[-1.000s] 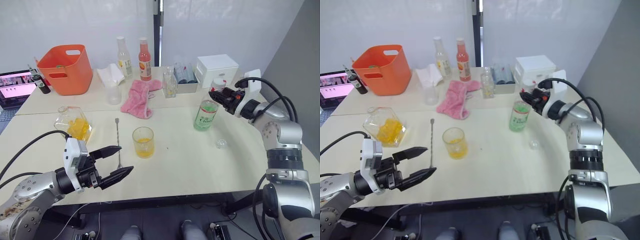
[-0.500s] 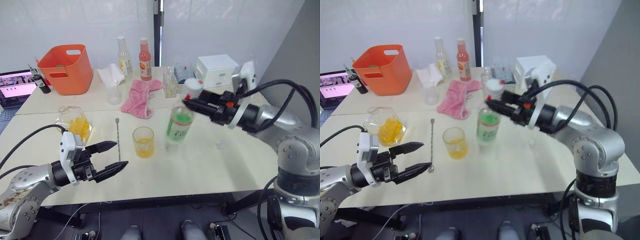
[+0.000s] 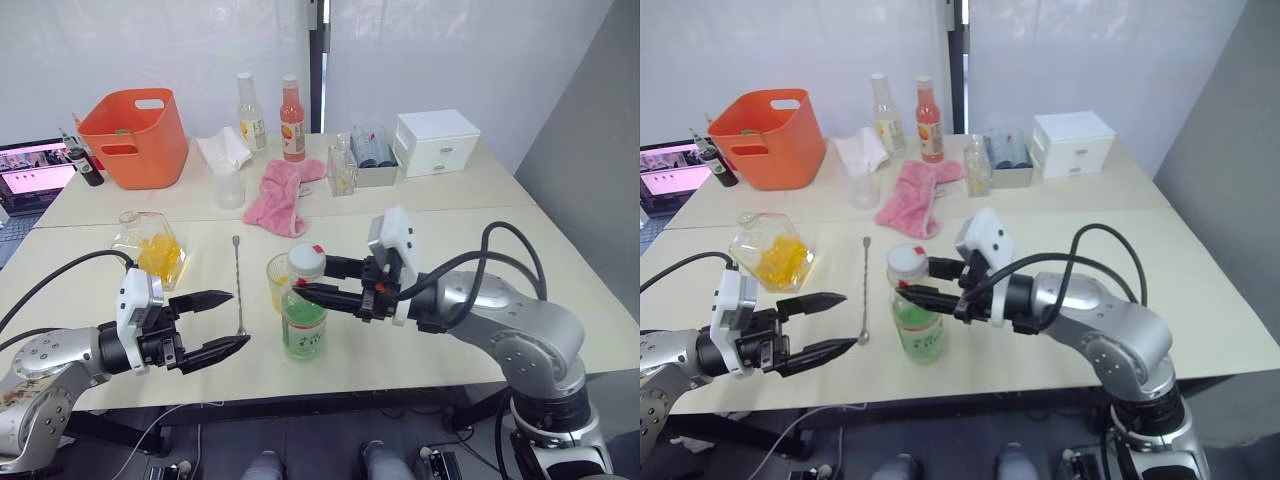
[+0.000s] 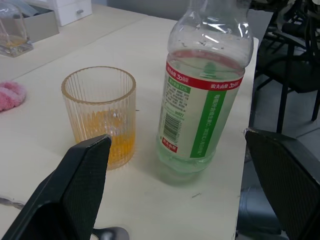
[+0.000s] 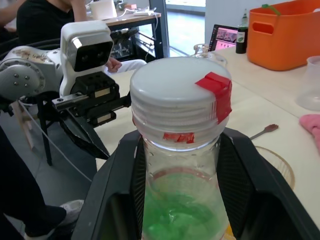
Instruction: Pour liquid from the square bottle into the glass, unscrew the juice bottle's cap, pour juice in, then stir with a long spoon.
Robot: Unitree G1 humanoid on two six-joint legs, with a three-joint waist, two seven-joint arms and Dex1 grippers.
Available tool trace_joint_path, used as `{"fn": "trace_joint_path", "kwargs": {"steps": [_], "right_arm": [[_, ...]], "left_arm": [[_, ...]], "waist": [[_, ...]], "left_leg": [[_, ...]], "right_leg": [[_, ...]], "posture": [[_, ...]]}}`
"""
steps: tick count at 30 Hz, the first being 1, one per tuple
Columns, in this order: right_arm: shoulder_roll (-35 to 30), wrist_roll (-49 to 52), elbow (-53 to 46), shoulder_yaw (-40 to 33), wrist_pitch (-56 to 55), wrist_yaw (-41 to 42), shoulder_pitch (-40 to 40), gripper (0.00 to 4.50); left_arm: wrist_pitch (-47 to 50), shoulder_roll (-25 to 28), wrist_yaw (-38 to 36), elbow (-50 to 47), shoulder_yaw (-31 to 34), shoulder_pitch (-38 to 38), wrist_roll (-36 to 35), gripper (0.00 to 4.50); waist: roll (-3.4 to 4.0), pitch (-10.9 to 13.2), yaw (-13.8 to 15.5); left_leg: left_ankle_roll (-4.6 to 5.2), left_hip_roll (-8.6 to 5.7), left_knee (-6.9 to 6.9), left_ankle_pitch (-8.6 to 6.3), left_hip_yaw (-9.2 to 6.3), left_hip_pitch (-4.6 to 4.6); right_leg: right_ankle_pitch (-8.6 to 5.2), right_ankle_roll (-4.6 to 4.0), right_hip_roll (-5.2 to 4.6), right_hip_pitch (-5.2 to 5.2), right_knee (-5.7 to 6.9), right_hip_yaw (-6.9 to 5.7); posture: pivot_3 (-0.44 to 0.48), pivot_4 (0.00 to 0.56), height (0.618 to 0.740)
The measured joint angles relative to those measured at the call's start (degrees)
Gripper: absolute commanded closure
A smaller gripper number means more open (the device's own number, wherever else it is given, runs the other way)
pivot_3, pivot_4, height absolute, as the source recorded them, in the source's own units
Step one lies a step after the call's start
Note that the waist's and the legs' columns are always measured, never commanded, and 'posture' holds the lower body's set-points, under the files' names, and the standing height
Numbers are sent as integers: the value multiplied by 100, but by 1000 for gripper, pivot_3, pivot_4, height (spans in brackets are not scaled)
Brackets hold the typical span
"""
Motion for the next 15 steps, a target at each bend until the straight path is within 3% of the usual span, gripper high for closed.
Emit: {"fn": "trace_joint_path", "kwargs": {"steps": [15], "right_arm": [[-118, -885, 84, 683, -400, 373, -57, 3026]], "left_arm": [[-384, -17, -299, 217, -450, -312, 291, 0]], "waist": [[-1, 0, -1]], "left_leg": [[0, 2, 0, 0, 0, 5]], "right_leg": [[0, 0, 2, 1, 1, 0]], "posture": [[0, 150, 739]]}}
